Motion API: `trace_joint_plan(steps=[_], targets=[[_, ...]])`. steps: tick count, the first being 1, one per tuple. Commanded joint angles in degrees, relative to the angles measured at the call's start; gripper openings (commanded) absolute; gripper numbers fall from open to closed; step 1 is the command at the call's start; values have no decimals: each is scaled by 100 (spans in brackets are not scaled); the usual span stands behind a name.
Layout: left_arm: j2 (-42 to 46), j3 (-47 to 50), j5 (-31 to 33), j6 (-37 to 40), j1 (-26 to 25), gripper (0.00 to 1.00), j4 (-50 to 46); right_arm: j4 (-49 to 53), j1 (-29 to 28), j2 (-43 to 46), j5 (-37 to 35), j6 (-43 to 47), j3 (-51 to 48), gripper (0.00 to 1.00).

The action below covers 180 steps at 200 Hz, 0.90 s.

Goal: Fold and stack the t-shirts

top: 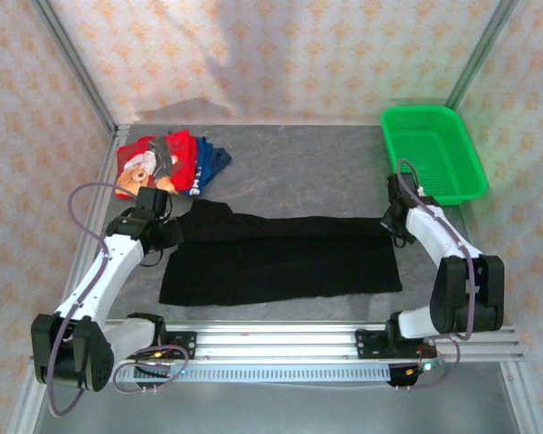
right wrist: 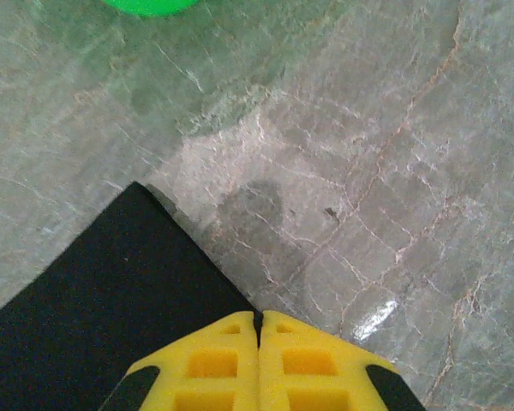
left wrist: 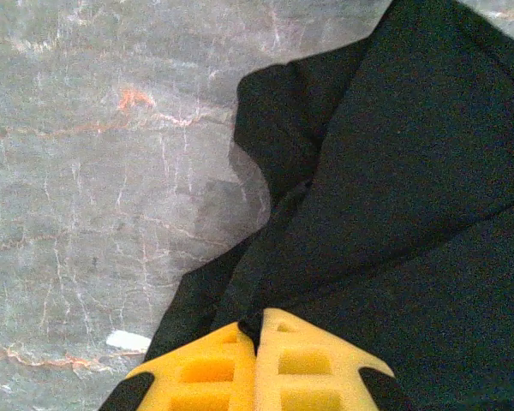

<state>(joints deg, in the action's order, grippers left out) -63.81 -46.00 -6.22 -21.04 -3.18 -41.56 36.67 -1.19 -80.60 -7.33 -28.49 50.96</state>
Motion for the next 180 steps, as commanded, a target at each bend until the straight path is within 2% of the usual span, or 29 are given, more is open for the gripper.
trace_joint_plan(steps=[1,34,49,57,65,84,94,113,131,142,158,180], targets=[[-159,72,89,-290,-31,0,-47,-116,-87,109,-302,-104,-227,0],[-123,314,61,-620,-144,0,-11,-8,-147,155,-412,-269,-433,28],[5,526,-47,-807,-159,0,43,-32,-145,349,-442,-343,-541,32],[67,647,-7,-918,-171,2,14,-37,-140,454,-478,-416,-616,37],[104,733,83,-1139,-164,14,-80,-27,-144,544,-497,-466,-631,41],[192,786,380,-1478,-174,42,-394,46,-145,757,-463,-517,-587,41],[356,753,618,-1758,-168,49,-642,40,-153,897,-363,-526,-563,43],[930,677,551,-2077,-220,55,-646,-215,-288,1179,155,-313,-576,50],[1531,515,551,-2277,-370,67,-474,-662,-530,1244,844,-28,-638,68],[1685,430,354,-2287,-413,72,-185,-897,-643,1246,1400,83,-651,76],[1444,296,-310,-2020,-457,74,311,-1244,-886,1232,2133,230,-670,81],[528,-201,-872,-1312,-552,74,320,-1515,-1328,1058,2542,405,-700,86]])
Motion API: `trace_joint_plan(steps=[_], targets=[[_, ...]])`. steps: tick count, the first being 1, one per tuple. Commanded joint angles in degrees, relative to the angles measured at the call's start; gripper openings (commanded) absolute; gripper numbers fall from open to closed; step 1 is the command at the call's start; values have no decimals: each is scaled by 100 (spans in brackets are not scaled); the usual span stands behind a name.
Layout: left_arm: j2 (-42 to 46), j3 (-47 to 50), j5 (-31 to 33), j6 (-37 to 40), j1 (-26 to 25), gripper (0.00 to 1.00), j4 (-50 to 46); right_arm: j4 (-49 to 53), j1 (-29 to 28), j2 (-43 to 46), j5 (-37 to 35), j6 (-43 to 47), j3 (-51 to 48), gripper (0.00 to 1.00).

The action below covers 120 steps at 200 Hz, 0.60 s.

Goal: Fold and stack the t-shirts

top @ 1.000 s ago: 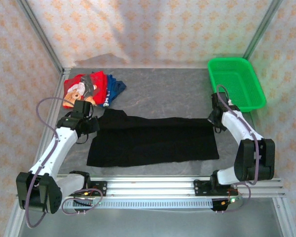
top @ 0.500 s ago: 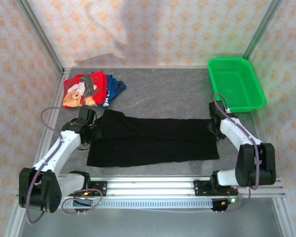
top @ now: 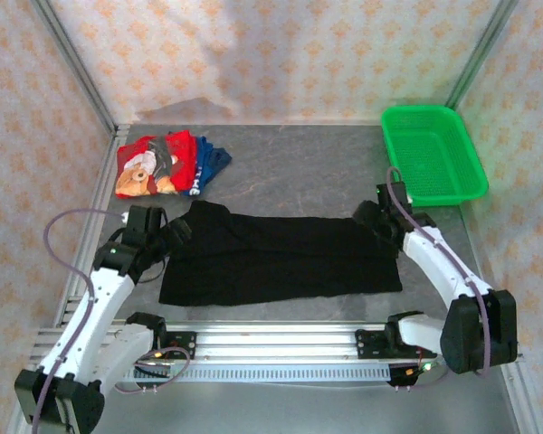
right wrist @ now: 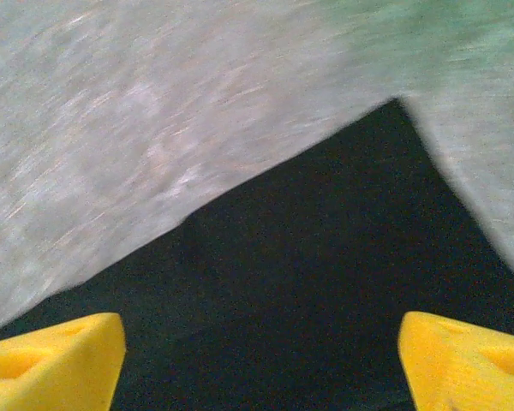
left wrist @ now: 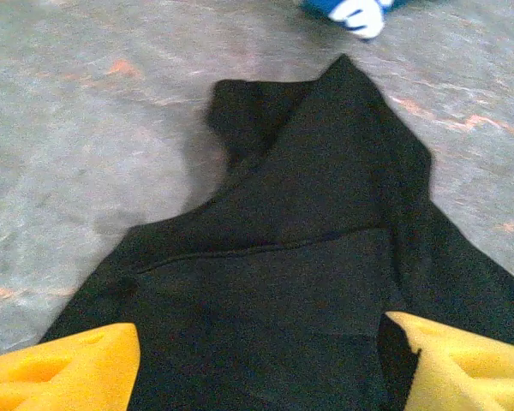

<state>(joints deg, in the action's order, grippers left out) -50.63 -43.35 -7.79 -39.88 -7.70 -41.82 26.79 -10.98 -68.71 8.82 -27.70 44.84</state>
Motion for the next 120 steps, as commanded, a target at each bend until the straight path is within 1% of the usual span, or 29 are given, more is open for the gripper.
trace_joint_plan(steps=[1,12,24,31,44,56,66,87,120], targets=[[-834,-491,-750,601,-100,74,339,-535,-355,-150,958,331,-93,86],[-1313,-749,-1209,889,-108,74,421,-639,-444,-341,1194,349,-128,87],[-1878,-1098,-1508,1370,-171,72,390,-710,-524,-532,1352,347,-159,87],[-2240,-1321,-1638,1621,-246,71,328,-739,-565,-617,1397,339,-175,87],[-2873,-1790,-1685,2058,-390,65,26,-863,-625,-692,1507,303,-220,88],[-3446,-2161,-1544,2404,-513,61,-270,-918,-672,-723,1556,301,-220,88],[-3851,-2458,-1197,2625,-566,56,-543,-933,-688,-726,1563,318,-210,88],[-4349,-2671,-876,2837,-584,50,-634,-912,-692,-714,1610,344,-200,88],[-4859,-2916,-586,3147,-659,47,-621,-916,-693,-659,1589,333,-290,88]])
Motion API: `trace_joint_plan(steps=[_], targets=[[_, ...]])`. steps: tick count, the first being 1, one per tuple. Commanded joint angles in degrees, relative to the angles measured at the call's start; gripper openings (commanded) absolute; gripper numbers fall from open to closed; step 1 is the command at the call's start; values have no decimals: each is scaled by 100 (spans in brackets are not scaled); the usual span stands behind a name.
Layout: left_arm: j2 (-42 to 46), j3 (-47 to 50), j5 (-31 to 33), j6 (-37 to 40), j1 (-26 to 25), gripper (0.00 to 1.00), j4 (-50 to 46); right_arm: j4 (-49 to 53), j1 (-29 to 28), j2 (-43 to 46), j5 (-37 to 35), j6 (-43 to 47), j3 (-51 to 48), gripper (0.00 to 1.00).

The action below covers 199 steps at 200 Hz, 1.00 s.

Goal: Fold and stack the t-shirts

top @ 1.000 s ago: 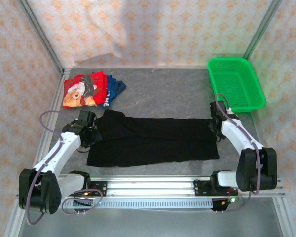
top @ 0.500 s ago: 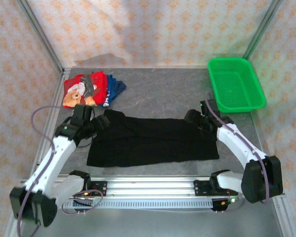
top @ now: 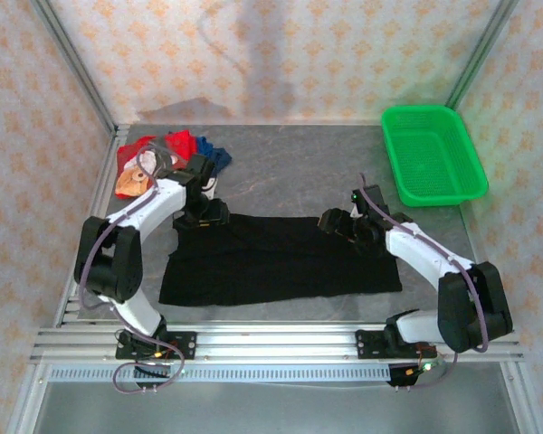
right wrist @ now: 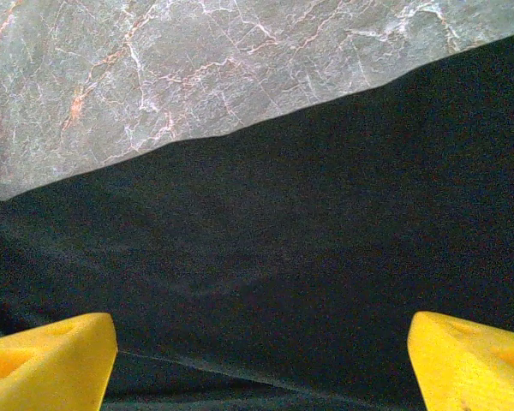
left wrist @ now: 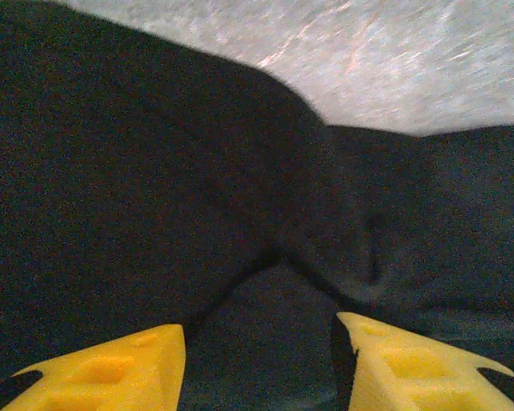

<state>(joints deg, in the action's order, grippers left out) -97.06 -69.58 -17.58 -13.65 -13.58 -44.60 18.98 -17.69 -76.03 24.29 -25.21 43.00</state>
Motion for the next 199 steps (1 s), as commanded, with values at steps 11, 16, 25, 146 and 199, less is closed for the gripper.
trace_joint_plan(steps=[11,16,25,146,199], targets=[[-337,-365,489,603,-99,47,-318,-157,-19,71,59,69,-117,89],[-384,-388,488,633,-102,47,-306,-167,-24,50,74,56,-123,89],[-482,-453,531,673,-119,47,-308,-169,-23,39,72,52,-117,89],[-1120,-617,501,1129,-415,33,-353,-278,-23,-31,68,-71,-169,89],[-683,-416,293,1075,-495,11,-424,-244,-23,-98,-56,-121,-82,89]])
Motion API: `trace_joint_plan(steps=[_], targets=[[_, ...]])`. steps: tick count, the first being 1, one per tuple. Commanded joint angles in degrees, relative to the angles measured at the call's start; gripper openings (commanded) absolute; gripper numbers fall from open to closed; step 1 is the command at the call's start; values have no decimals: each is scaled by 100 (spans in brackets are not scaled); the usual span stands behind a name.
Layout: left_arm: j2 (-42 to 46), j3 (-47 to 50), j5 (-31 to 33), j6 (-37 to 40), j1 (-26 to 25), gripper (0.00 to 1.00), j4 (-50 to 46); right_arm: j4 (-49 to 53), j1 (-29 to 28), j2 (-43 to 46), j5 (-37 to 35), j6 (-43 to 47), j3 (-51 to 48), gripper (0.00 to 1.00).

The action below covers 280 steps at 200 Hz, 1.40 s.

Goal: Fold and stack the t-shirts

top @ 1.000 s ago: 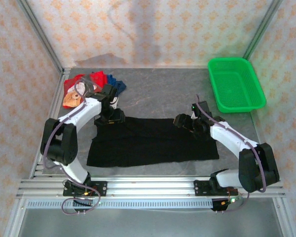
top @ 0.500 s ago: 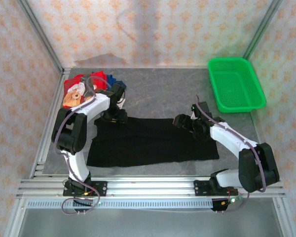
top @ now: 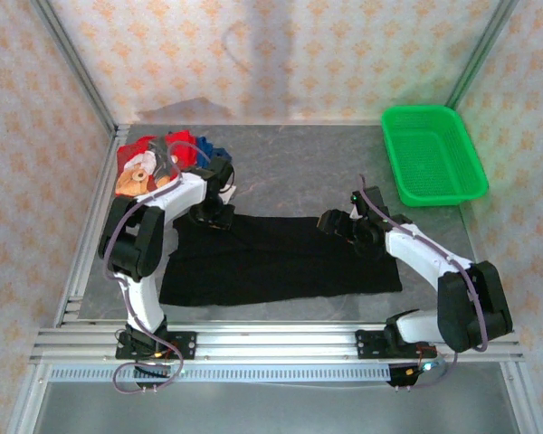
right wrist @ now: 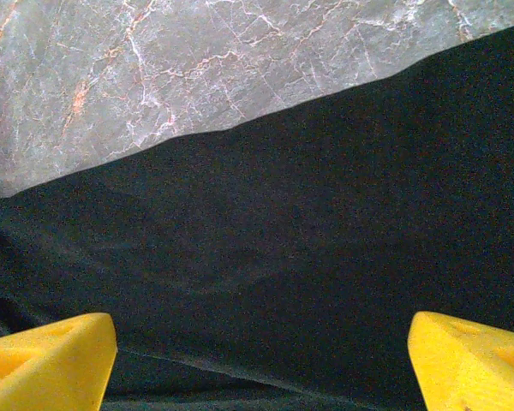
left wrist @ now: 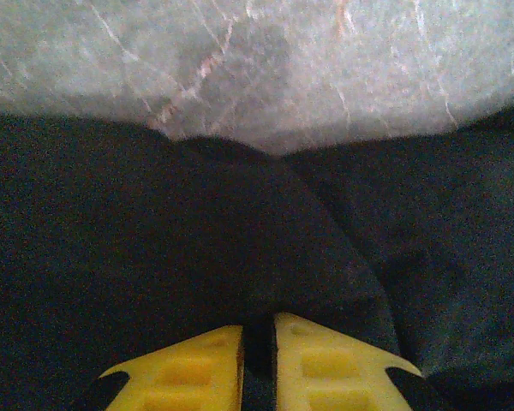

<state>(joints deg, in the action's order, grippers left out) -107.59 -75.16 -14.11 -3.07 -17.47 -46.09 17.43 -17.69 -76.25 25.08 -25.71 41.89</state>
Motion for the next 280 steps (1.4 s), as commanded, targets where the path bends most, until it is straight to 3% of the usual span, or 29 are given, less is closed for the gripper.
trace_joint_plan(steps=[1,48,129,155,175,199,218,232,248,262,280], targets=[[379,150,-51,13,-106,11,-281,-90,-24,-80,-139,-73,34,89],[1026,658,-350,-225,-116,2,-155,-172,-24,-202,-162,-158,100,89],[2339,2213,-768,-1292,-637,4,213,-189,-19,-289,-263,-263,113,89],[2923,2602,-1062,-1771,-978,15,345,-102,-20,-281,-296,-255,153,89],[3596,2576,-1247,-2103,-1083,42,487,21,-22,-250,-379,-242,170,89],[4275,2242,-678,-2623,-1023,59,583,286,-21,-110,-705,-276,235,89],[4116,1916,227,-3168,-741,63,192,697,-23,-62,-1120,-234,476,89],[3509,1745,821,-3586,-426,62,-353,1341,-18,-306,-1492,-55,946,89],[2821,1809,1384,-3791,-293,52,-360,1999,-28,-840,-1719,195,1531,88],[2452,1942,1476,-3967,-283,49,-54,2444,-32,-1338,-2068,248,1938,86],[2165,1974,1503,-4166,-352,47,181,2316,-26,-1590,-2317,257,1978,84]])
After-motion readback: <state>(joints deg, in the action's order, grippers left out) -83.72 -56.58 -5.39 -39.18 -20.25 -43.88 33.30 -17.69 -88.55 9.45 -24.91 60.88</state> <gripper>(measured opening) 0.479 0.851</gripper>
